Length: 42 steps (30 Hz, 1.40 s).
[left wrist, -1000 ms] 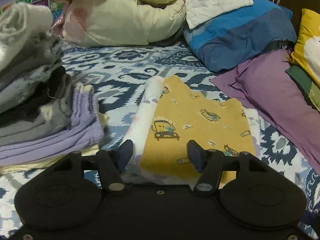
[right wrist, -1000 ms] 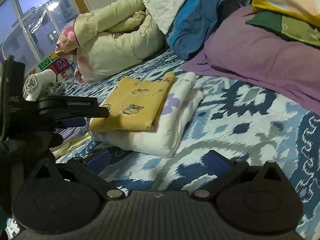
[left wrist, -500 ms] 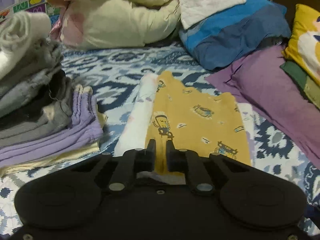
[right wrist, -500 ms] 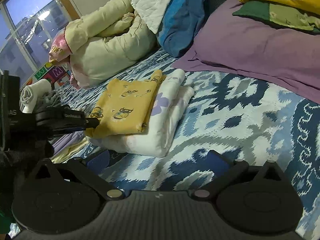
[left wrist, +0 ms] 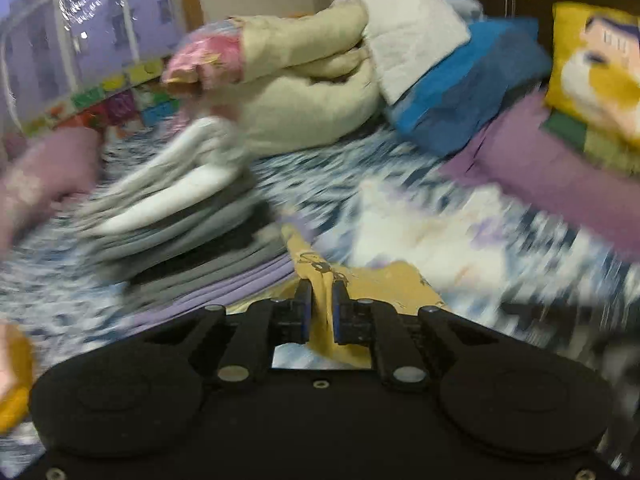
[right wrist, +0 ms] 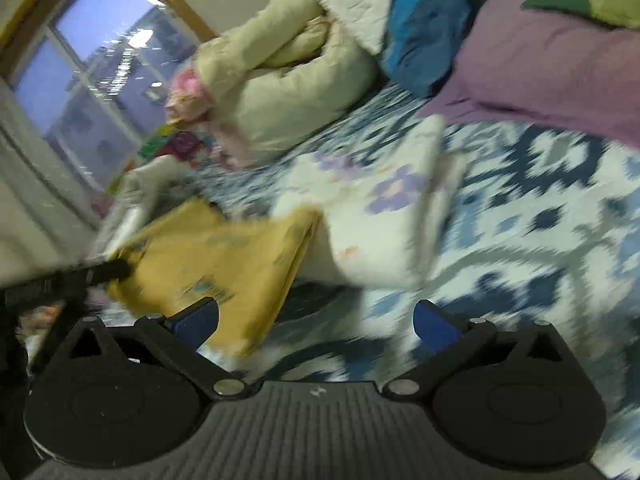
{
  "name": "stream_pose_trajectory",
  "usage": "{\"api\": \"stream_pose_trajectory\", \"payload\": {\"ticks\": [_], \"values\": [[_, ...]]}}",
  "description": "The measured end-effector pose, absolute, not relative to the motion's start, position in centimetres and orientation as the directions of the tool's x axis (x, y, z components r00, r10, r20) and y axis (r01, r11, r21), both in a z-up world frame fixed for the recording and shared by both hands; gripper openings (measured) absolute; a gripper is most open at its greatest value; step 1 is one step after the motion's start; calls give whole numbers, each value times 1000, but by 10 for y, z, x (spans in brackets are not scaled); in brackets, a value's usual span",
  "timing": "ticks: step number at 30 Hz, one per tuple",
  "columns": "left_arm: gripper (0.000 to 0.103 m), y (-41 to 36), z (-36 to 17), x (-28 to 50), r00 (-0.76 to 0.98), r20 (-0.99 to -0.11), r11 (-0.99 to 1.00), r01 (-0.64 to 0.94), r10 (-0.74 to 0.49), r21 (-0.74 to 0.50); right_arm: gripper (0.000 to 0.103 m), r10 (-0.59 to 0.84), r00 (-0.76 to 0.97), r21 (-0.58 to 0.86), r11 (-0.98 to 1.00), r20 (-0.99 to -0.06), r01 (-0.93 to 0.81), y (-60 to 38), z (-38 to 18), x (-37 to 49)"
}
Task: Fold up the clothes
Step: 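Lift the yellow garment with the left gripper and lay it on open bed, then regrasp the yellow garment edge with the left gripper, shake it open, release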
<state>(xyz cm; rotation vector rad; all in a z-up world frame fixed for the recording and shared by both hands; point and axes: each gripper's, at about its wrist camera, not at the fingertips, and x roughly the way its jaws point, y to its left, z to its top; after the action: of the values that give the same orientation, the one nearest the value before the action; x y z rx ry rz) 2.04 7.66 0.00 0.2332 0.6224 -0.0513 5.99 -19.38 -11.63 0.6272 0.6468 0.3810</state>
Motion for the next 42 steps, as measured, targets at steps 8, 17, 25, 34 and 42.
{"api": "stream_pose_trajectory", "payload": {"ticks": [8, 17, 25, 34, 42], "values": [[8, 142, -18, -68, 697, -696, 971, -6, 176, 239, 103, 674, 621, 753, 628, -399, -197, -136, -125, 45], [12, 153, -14, -115, 592, -766, 959, -45, 251, 279, 103, 775, 432, 738, 605, -461, -297, -71, -136, 16], [17, 174, 2, -145, 597, -769, 972, -107, 230, 208, 103, 762, 399, 699, 637, -510, -324, -60, -138, -6], [49, 224, -55, -145, 589, -793, 976, -215, 155, 31, 103, 782, 347, 602, 621, -518, -501, -23, -130, -48], [49, 265, -105, -132, 609, -792, 952, -261, 36, -157, 102, 782, 336, 482, 599, -525, -640, 4, -128, -77]]}}
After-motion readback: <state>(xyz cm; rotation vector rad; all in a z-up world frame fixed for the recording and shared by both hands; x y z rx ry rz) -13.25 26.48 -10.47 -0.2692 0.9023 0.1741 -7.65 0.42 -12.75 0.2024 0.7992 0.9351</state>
